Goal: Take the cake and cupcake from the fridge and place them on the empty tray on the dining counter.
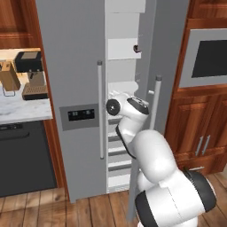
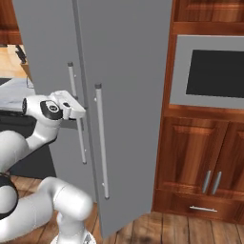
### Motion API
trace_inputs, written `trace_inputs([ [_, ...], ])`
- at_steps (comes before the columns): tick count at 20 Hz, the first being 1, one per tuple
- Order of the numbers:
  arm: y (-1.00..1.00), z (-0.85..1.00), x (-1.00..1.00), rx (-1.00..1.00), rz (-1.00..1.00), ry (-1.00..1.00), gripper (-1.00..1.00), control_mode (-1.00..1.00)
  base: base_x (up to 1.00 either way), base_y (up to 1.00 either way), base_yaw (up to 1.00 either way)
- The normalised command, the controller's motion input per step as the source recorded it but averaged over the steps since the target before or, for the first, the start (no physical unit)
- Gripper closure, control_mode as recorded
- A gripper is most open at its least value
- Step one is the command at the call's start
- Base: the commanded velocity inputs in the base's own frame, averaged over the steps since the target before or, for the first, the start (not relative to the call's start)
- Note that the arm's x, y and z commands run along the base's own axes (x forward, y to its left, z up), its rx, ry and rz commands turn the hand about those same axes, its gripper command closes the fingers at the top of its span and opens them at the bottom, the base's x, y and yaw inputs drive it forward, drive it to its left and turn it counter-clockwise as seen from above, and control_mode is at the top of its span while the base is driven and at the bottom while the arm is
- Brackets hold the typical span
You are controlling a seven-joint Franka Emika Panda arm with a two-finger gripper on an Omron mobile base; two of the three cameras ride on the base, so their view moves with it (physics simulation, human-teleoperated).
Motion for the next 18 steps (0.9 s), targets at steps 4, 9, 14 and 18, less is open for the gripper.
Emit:
trace_inputs([
  [4, -0.66, -0.09, 0.13, 0.00, -0.07, 0.00, -1.00, -1.00, 0.00, 0.00, 0.00],
  [9, -1.00, 0.00, -0.53, 0.10, -0.21, 0.00, -1.00, -1.00, 0.00, 0.00, 0.00],
  [14, -1.00, 0.00, -0.81, 0.13, -0.21, 0.00, -1.00, -1.00, 0.00, 0.00, 0.00],
  [18, -1.00, -0.01, -0.94, 0.11, -0.20, 0.00, -1.00, -1.00, 0.00, 0.00, 0.00],
])
